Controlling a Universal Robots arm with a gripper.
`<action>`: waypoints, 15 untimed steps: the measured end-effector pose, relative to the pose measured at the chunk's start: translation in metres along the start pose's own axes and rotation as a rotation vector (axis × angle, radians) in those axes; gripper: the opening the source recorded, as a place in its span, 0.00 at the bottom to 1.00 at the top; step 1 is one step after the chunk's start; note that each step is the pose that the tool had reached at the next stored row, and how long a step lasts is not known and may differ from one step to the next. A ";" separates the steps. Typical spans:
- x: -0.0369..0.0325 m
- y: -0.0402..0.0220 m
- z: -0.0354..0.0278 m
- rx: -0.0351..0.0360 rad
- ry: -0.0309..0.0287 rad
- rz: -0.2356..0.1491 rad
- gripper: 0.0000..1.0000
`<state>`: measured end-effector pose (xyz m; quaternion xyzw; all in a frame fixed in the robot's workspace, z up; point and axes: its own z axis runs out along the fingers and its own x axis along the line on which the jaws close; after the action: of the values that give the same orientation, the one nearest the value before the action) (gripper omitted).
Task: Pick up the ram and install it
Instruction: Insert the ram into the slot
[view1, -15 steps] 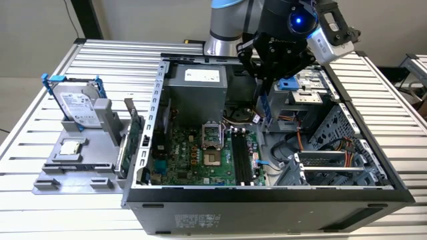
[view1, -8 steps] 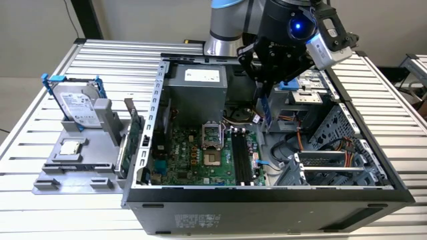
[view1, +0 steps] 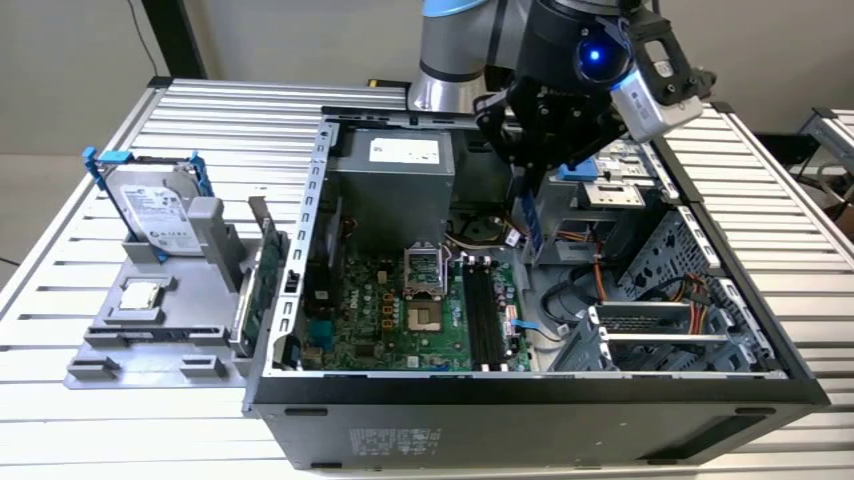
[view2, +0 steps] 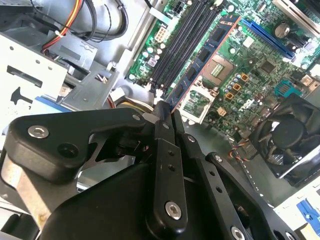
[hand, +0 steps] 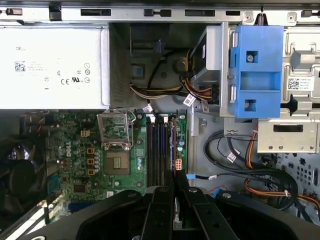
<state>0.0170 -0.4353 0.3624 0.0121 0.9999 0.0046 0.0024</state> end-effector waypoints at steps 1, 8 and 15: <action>0.0000 0.0000 0.0007 0.0000 0.0000 0.000 0.00; 0.0000 -0.0001 0.0058 0.0001 0.0000 0.000 0.00; 0.0001 -0.0001 0.0128 0.0001 0.0000 0.004 0.00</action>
<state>0.0169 -0.4353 0.3495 0.0143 0.9999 0.0045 0.0024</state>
